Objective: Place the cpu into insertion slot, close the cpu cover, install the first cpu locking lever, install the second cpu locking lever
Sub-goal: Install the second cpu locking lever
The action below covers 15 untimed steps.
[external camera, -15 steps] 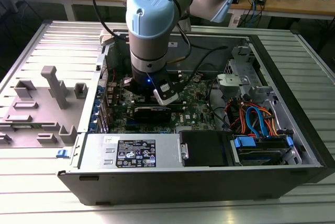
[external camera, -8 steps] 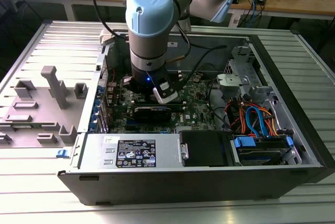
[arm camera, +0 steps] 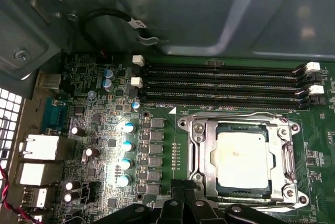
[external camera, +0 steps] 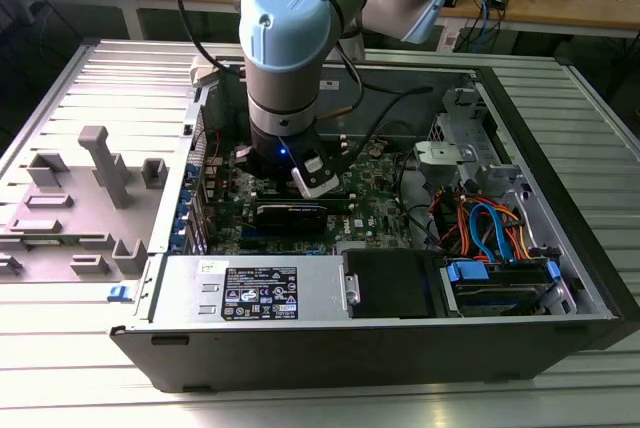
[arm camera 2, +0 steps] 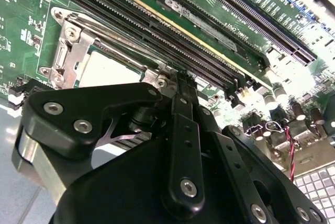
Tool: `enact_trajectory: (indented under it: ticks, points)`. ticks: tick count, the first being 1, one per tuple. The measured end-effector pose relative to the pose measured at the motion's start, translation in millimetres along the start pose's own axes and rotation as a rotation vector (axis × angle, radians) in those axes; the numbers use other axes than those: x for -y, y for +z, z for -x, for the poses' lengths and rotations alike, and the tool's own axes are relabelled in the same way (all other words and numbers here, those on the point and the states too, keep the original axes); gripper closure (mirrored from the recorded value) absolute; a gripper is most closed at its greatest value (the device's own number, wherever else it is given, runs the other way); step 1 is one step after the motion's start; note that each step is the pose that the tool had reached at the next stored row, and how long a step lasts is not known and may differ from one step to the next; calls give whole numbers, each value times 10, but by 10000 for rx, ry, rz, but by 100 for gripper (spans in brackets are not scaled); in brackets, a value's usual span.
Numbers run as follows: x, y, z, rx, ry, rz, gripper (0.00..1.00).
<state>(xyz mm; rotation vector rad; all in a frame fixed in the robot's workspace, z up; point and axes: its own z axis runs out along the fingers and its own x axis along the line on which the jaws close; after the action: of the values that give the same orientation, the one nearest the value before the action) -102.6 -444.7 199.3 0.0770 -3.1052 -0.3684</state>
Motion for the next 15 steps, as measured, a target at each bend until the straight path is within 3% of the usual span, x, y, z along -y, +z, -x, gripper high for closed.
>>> enact_trajectory:
  ticks: [9, 15]
  points:
    - [-46, -191, -5, -11, 3, 0, 89]
    - [-50, -206, -5, -11, 3, 1, 89]
